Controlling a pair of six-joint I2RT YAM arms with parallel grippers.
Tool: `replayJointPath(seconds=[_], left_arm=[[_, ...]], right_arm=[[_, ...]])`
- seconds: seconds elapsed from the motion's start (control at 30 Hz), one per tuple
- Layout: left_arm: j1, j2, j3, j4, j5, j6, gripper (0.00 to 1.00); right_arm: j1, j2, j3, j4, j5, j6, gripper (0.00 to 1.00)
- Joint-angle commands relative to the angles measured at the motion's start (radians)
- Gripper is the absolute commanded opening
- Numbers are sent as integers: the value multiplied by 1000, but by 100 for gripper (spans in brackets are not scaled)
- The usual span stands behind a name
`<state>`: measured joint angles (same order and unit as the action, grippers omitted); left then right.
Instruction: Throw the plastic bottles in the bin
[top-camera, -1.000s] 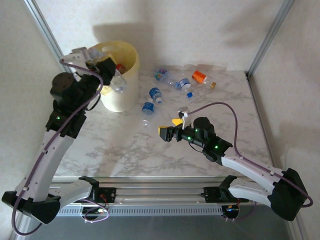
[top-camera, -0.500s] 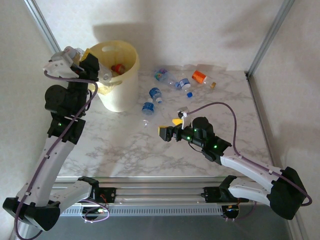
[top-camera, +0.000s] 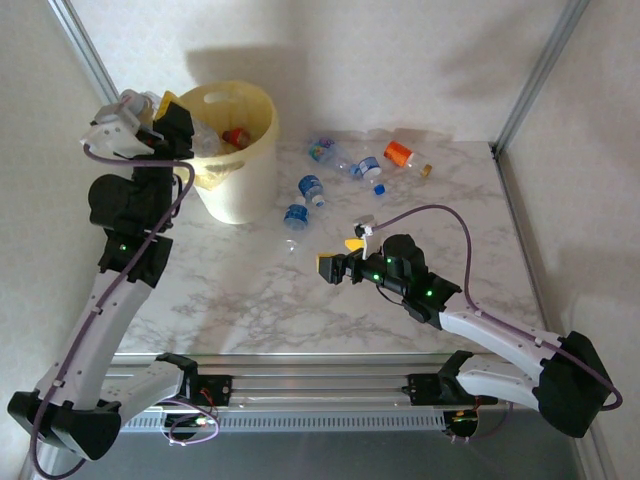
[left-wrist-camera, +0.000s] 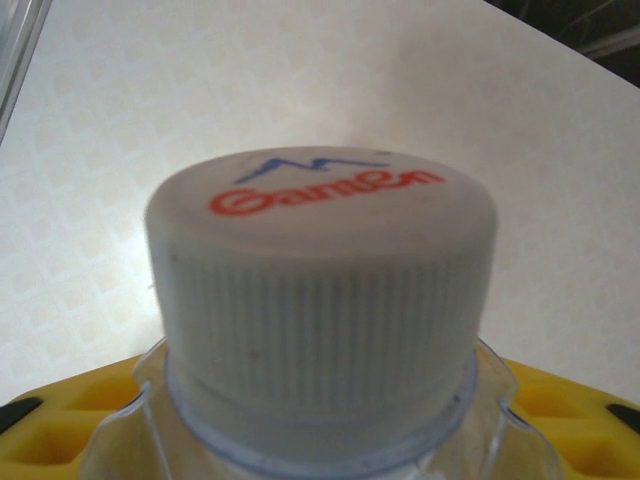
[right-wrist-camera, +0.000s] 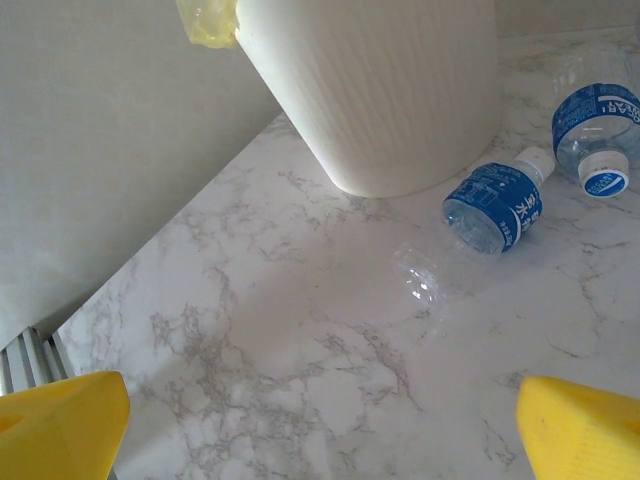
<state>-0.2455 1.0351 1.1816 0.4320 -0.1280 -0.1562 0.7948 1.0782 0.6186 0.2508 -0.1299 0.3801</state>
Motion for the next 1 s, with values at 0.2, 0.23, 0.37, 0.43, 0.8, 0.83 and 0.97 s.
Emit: replayJointPath(seconds=[0.2,0.23,0.37,0.43,0.8,0.83,0.97], left_arm=[[29,87,45,46,-3,17,42],[36,107,58,40,2,13,42],[71,284,211,-64,27,15,49],[101,412,339,-176,65,-4,56],[150,712,834,-570,148,-120,100],[143,683,822,-562,148,-119,100],[98,587,793,-613,160,-72,100]], right_arm=[[7,0,-17,30,23,-21,99],[6,2,-17,31,23,-21,99],[7,9,-13,31,21,-20,99],[7,10,-11,29,17,-21,99],[7,12,-13,41,-11,-3,99],[6,13,-13,40,-10,-3,99],[6,26,-2,33,-13,-1,99]])
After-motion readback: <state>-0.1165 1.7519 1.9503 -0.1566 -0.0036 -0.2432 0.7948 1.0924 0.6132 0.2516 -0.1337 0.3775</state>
